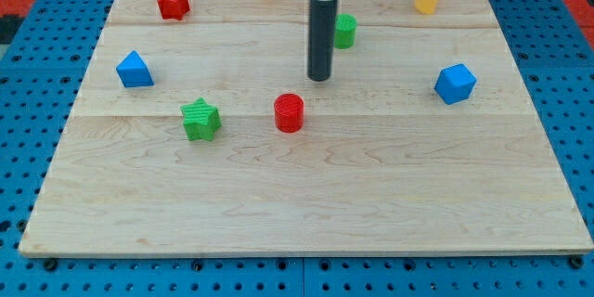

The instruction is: Place the green star at the bottom of the red circle

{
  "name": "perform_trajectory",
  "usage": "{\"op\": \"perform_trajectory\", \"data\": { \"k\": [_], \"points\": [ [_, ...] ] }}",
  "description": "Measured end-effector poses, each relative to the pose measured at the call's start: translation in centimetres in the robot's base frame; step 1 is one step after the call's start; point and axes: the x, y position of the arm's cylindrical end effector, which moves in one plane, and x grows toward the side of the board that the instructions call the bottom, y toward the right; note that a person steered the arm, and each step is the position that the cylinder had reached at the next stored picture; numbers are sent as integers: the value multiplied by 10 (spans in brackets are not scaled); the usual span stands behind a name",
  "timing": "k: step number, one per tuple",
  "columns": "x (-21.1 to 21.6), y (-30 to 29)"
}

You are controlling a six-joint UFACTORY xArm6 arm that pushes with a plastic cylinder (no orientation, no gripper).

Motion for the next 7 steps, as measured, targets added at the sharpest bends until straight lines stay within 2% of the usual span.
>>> {"op": "perform_trajectory", "data": {
  "k": [1,3,4,5,6,7],
  "points": [
    [-25,0],
    [50,-94],
    [49,-125],
    [112,-135],
    [110,-151],
    [107,-218]
  ]
}}
